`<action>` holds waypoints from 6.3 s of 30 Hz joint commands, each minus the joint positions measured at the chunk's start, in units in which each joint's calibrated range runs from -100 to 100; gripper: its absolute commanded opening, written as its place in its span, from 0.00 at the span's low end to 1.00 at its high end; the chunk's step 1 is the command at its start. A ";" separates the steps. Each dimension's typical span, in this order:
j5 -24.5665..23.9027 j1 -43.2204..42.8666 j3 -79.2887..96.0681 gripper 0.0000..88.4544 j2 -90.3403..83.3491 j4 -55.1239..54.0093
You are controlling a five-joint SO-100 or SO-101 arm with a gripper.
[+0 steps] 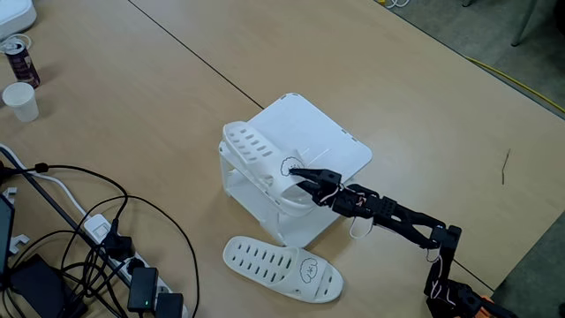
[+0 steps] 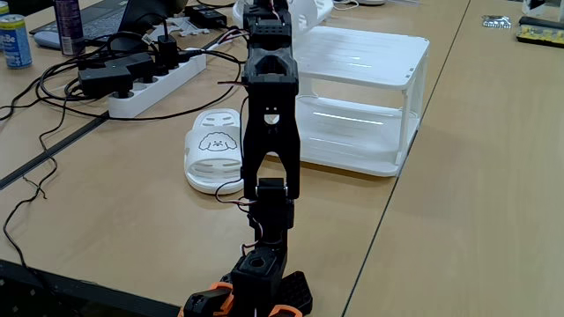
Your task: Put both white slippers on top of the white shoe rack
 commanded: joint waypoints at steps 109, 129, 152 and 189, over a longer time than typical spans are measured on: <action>0.42 7.06 24.74 0.20 -18.81 -0.23; 0.42 13.31 42.78 0.20 -37.23 -0.49; 0.42 13.47 39.08 0.20 -27.39 -0.83; 0.42 16.84 42.96 0.20 -34.79 -0.66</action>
